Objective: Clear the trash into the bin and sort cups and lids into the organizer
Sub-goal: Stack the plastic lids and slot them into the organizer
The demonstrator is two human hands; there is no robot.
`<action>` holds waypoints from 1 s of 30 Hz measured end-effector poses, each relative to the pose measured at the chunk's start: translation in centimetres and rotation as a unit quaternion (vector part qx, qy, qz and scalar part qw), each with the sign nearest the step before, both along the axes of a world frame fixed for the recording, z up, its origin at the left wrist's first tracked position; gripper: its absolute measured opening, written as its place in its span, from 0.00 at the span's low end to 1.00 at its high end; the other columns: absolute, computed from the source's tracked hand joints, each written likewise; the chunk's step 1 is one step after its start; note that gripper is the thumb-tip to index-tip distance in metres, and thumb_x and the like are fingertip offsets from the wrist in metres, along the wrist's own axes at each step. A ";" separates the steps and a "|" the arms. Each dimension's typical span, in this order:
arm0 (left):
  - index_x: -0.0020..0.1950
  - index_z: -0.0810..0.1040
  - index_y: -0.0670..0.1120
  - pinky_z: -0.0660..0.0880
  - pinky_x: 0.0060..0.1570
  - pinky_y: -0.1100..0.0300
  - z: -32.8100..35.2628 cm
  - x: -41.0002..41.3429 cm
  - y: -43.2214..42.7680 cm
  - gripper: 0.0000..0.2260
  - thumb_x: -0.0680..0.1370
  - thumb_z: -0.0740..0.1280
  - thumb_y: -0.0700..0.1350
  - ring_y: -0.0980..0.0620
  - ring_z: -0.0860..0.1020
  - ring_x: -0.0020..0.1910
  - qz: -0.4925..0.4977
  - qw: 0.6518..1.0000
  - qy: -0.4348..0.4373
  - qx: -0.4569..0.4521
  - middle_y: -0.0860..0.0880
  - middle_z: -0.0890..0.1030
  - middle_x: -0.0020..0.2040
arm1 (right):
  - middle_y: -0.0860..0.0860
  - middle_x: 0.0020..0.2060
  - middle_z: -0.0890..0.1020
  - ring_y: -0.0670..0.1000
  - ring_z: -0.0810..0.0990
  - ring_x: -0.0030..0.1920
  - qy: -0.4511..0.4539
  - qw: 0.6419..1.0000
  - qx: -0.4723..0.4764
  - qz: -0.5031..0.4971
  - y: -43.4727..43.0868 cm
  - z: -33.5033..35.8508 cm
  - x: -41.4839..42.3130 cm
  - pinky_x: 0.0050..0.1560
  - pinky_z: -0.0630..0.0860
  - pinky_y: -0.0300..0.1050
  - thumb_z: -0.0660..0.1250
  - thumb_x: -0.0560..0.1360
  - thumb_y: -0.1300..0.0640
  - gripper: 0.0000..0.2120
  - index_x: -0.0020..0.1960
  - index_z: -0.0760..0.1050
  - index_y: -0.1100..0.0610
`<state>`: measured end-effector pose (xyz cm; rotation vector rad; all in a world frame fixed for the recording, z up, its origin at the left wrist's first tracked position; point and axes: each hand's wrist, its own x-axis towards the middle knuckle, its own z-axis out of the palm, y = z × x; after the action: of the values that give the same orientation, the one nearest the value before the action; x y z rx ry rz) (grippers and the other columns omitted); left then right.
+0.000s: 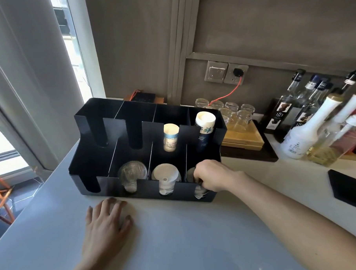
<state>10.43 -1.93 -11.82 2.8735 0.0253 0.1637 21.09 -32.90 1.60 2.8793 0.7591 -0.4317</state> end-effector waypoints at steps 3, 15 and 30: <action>0.60 0.81 0.50 0.64 0.70 0.38 0.3 -0.1 0.0 0.25 0.72 0.55 0.61 0.41 0.73 0.62 0.004 1.000 0.005 -0.001 0.46 0.77 0.61 | 0.50 0.38 0.75 0.55 0.74 0.39 0.006 1.000 0.001 0.002 0.1 0.5 -0.1 0.36 0.71 0.46 0.69 0.72 0.68 0.09 0.46 0.83 0.57; 0.60 0.82 0.49 0.66 0.68 0.37 0.6 -0.1 -0.1 0.26 0.71 0.55 0.60 0.39 0.74 0.61 0.007 1.000 0.008 -0.015 0.45 0.79 0.59 | 0.50 0.37 0.77 0.57 0.77 0.41 -0.013 1.000 0.009 -0.001 0.2 0.3 -0.6 0.37 0.67 0.43 0.69 0.71 0.66 0.07 0.45 0.84 0.58; 0.59 0.81 0.50 0.65 0.69 0.37 0.7 -0.3 -0.1 0.24 0.71 0.56 0.59 0.39 0.73 0.61 0.006 1.000 0.004 -0.023 0.46 0.78 0.60 | 0.54 0.46 0.73 0.59 0.77 0.46 -0.073 0.997 -0.011 0.007 0.4 0.5 -0.3 0.39 0.69 0.50 0.66 0.73 0.68 0.06 0.47 0.76 0.59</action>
<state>10.10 -2.07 -11.12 2.8288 0.0476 0.1521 20.75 -32.54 2.12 2.8454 0.7444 -0.2237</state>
